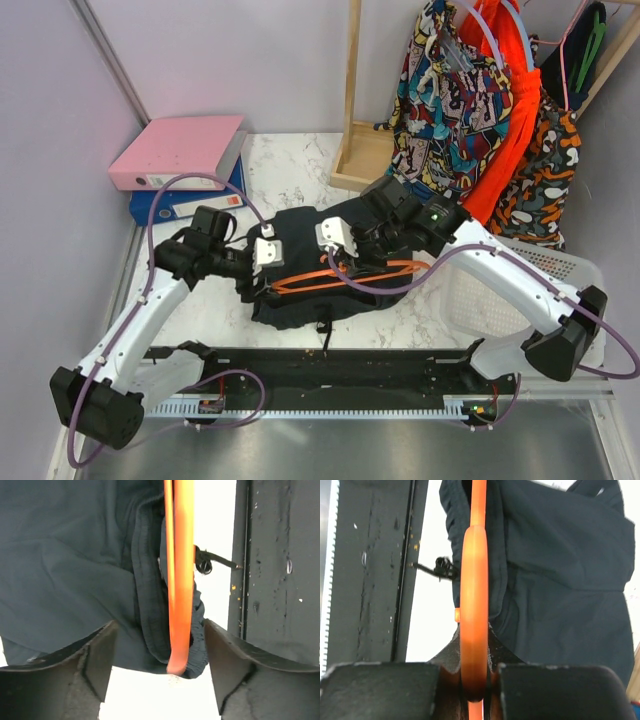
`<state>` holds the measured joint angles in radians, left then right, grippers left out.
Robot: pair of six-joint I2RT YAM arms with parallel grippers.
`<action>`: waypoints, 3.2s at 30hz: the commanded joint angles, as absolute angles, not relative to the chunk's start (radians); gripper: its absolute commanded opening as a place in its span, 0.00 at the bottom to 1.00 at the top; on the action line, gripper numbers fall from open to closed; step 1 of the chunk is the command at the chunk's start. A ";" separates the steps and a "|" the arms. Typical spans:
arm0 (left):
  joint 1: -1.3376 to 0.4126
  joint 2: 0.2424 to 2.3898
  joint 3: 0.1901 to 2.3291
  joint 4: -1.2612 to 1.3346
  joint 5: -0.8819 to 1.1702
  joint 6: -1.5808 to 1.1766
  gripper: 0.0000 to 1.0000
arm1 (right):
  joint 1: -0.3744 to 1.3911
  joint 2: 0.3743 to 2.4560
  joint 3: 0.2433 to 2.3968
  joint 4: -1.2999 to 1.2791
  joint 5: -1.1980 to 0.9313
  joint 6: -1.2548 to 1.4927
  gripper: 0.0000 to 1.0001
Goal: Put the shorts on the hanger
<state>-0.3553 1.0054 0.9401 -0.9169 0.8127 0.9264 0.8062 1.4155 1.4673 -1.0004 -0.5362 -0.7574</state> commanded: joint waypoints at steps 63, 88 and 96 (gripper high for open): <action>-0.094 0.928 0.891 -1.165 0.859 1.294 0.72 | 0.831 1.552 1.359 -0.847 -0.741 -0.655 0.00; -0.225 1.002 0.612 -1.089 0.574 1.470 0.71 | 0.950 1.545 1.272 -0.749 -0.466 -0.549 0.00; -0.255 0.968 0.543 -1.037 0.572 1.506 0.69 | 0.963 1.511 1.201 -0.683 -0.413 -0.555 0.00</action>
<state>-0.2417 1.0000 0.5621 -1.0813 0.5655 1.5009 0.9569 1.5658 1.2522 -0.7498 -0.4698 -0.5709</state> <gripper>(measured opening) 0.687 0.099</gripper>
